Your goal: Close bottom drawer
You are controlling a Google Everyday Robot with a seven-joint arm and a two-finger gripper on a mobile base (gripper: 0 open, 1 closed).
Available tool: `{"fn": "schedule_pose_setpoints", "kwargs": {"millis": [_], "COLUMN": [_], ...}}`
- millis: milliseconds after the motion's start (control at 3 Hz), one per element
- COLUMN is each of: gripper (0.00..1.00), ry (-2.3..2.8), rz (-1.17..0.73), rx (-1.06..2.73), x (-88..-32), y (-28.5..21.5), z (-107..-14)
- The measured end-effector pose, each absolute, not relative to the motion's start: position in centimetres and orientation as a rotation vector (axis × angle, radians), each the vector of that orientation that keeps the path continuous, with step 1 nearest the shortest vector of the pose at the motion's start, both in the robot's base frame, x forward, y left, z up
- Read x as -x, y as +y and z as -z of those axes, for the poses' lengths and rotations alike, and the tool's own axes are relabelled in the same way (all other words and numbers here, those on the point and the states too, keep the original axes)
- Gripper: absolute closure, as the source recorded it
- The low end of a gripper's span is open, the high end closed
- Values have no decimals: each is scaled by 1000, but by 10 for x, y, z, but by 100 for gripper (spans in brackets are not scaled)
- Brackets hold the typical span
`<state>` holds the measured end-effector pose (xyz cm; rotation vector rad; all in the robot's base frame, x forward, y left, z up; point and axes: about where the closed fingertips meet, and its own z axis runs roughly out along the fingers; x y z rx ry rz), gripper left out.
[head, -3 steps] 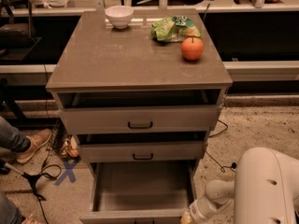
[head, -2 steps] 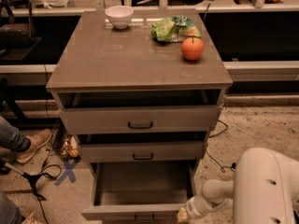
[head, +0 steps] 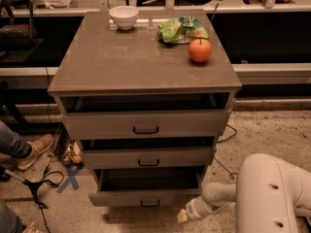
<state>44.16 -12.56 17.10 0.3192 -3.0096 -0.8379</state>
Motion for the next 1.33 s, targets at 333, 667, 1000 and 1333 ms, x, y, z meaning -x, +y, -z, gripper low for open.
{"fn": "schedule_pose_setpoints", "kwargs": {"millis": [333, 667, 1000, 1333], "gripper": [100, 100, 100, 100], "ry": [-3010, -3112, -3235, -3322], "rz": [838, 875, 917, 948], "rx": [-319, -248, -188, -192], "x": [-442, -474, -519, -557], "y": [-126, -143, -163, -171], "z": [-171, -164, -167, -177]}}
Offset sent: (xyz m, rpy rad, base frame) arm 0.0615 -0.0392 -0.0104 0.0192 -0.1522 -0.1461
